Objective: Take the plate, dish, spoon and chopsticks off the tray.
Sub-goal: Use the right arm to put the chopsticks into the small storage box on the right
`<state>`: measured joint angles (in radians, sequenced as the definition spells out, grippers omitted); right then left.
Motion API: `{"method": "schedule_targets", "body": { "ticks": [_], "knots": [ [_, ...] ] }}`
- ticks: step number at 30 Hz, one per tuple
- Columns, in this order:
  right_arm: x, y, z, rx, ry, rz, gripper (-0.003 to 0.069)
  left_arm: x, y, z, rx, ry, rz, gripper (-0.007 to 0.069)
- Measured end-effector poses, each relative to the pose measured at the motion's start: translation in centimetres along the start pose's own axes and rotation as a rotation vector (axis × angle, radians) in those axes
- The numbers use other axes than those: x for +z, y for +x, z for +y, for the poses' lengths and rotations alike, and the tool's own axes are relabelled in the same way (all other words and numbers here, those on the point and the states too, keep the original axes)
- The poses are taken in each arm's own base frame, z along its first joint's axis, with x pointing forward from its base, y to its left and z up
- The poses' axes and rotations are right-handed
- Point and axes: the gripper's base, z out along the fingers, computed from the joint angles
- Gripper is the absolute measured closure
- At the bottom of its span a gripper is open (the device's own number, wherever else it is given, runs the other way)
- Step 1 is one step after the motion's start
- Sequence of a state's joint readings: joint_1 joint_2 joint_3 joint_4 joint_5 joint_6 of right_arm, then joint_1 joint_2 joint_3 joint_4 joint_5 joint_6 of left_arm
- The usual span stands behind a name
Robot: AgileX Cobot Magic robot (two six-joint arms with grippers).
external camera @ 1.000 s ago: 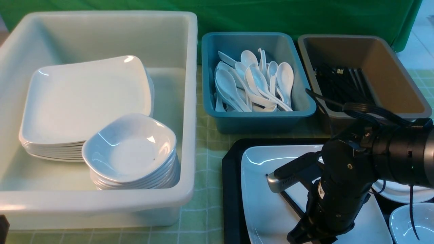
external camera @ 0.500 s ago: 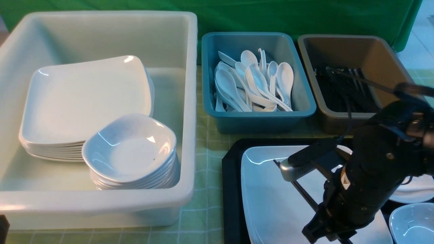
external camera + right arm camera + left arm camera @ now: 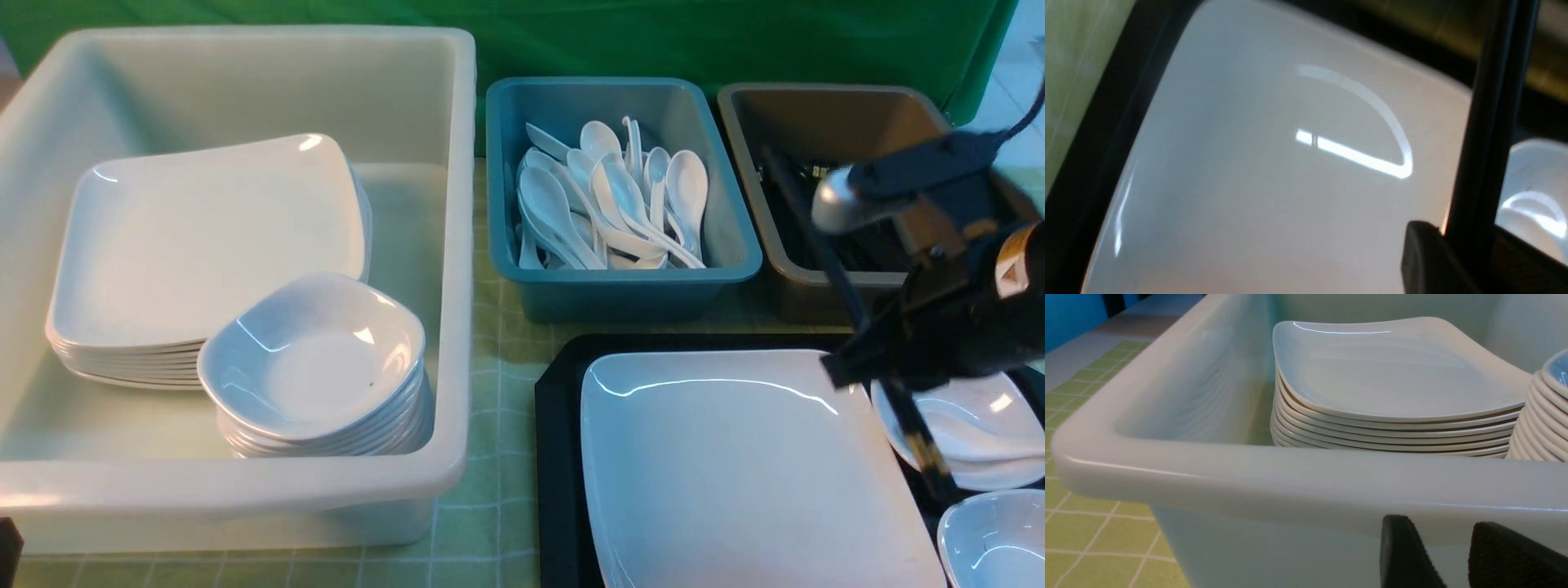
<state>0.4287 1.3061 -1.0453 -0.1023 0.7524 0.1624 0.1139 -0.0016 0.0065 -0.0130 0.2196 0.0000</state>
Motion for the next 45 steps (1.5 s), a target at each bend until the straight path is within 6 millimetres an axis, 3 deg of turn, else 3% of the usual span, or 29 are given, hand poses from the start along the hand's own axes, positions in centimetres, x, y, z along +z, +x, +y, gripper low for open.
{"method": "schedule_targets", "body": {
  "ticks": [4, 5, 7, 9, 12, 16, 17, 21, 27, 34, 41, 45],
  "knots": [
    [-0.6, -3.6, -4.1, 0.114, 0.074, -0.221, 0.0555, 0.0, 0.0, 0.0, 0.0, 0.0, 0.0, 0.0401],
    [-0.6, -3.8, -4.1, 0.114, 0.074, -0.223, 0.0555, 0.0, 0.0, 0.0, 0.0, 0.0, 0.0, 0.0401],
    [-0.4, -6.0, -6.7, 0.169, 0.124, -0.34, 0.0555, 0.0, 0.0, 0.0, 0.0, 0.0, 0.001, 0.0401],
    [0.2, -6.7, -7.7, 0.196, 0.139, -0.373, 0.0555, 0.0, 0.0, 0.0, 0.0, 0.0, 0.001, 0.0401],
    [2.5, -8.9, -9.8, 0.225, 0.167, -0.436, 0.0555, 0.0, 0.0, 0.0, 0.0, 0.0, 0.001, 0.0401],
    [6.1, -10.4, -10.9, 0.226, 0.17, -0.451, 0.0555, 0.0, 0.0, 0.0, 0.0, 0.0, 0.001, 0.0401],
    [8.0, -10.9, -11.2, 0.226, 0.167, -0.449, 0.0555, 0.0, 0.0, 0.0, 0.0, 0.0, 0.001, 0.0401],
    [12.1, -11.2, -11.7, 0.224, 0.16, -0.441, 0.0555, 0.0, 0.0, 0.0, 0.0, 0.0, 0.001, 0.0401],
    [17.3, -9.9, -12.1, 0.228, 0.154, -0.365, 0.0547, 0.0, 0.0, 0.0, 0.0, 0.0, 0.001, 0.0401],
    [18.7, -9.2, -12.1, 0.248, 0.15, -0.33, 0.0504, 0.0, 0.0, 0.0, 0.0, 0.0, 0.001, 0.0401],
    [18.8, -8.6, -12.2, 0.262, 0.159, -0.232, 0.0398, 0.0, 0.0, 0.0, 0.0, 0.0, 0.001, 0.0401],
    [17.1, -8.7, -12.1, 0.253, 0.174, -0.134, 0.0401, 0.0, 0.0, 0.0, 0.0, 0.0, 0.001, 0.0401]
  ]
}}
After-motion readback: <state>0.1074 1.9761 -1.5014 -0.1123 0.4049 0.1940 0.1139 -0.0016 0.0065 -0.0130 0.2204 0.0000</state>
